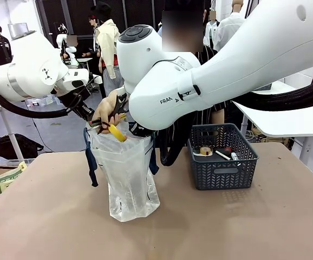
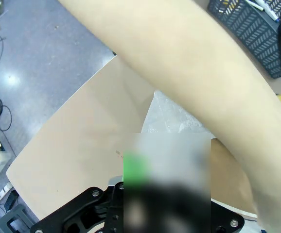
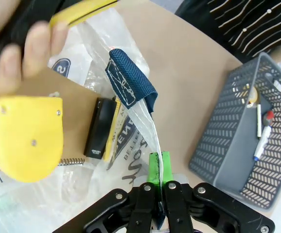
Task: Transfer purchased items from the store into the shopping bag.
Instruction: Move the Reusable shopping bag to the right side of the table.
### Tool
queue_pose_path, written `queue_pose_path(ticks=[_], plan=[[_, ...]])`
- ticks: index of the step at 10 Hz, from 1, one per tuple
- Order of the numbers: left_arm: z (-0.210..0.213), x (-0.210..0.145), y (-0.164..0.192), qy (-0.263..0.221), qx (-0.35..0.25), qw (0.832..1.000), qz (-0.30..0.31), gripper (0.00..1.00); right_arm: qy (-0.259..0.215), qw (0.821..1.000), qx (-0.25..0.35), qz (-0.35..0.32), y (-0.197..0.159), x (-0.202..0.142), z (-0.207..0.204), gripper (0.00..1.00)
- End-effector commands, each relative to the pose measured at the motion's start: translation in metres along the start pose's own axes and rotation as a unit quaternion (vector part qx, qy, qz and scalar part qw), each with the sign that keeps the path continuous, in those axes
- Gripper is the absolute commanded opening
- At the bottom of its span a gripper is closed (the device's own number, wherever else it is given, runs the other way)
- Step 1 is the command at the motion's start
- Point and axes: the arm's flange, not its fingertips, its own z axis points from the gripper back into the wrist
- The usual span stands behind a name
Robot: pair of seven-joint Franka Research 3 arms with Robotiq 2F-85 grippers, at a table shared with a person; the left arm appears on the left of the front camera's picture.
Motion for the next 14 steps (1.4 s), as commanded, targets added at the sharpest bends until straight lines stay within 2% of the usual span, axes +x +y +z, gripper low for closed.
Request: queue_pose_path(ticks=[1, 14], plan=[[0.0028, -0.0051, 0.0011, -0.008, 0.004, 1.000, 0.005, 0.00, 0.004, 1.000, 0.008, 0.003, -0.0033, -0.0032, 0.0010, 0.00], [0.0028, -0.0051, 0.0011, -0.008, 0.004, 1.000, 0.005, 0.00, 0.004, 1.000, 0.008, 0.003, -0.0033, -0.0032, 0.0010, 0.00]])
